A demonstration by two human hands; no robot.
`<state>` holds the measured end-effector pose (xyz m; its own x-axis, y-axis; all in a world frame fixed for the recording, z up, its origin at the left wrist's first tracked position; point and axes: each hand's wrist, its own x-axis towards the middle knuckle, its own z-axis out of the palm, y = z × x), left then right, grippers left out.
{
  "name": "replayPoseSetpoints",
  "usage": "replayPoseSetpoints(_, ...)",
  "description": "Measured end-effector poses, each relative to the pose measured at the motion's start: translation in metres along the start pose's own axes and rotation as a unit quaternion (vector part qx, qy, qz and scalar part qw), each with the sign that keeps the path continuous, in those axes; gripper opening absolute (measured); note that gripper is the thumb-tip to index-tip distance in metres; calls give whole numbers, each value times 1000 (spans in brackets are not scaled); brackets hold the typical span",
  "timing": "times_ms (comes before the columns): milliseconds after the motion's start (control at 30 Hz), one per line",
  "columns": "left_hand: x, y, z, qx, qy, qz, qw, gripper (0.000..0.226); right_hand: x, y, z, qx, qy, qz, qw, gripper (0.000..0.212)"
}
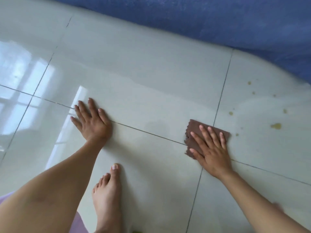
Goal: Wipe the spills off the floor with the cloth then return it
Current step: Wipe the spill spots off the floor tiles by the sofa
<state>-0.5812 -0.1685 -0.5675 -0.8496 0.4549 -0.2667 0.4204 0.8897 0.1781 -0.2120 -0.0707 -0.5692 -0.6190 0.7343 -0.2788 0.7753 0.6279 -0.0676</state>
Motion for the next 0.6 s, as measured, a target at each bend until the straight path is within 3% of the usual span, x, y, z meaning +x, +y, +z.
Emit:
replayPoseSetpoints(233,-35,47,11,14,-31,26,999,72,-45,74,6,68,18,271,960,69)
replayPoseSetpoints(367,-83,108,38,41,-51,190,980,66,-64,79,8,146,59,488,859,75)
replayPoseSetpoints(467,-107,153,55,45,-70,289,954,64,-57,39,11,202,92,584,781,72)
replayPoseSetpoints(533,-121,176,65,51,-75,329,940,63,-53,-2,14,182,108,567,796,62)
replayPoseSetpoints(600,-126,185,72,61,-68,340,936,63,-60,-38,19,152,86,478,861,58)
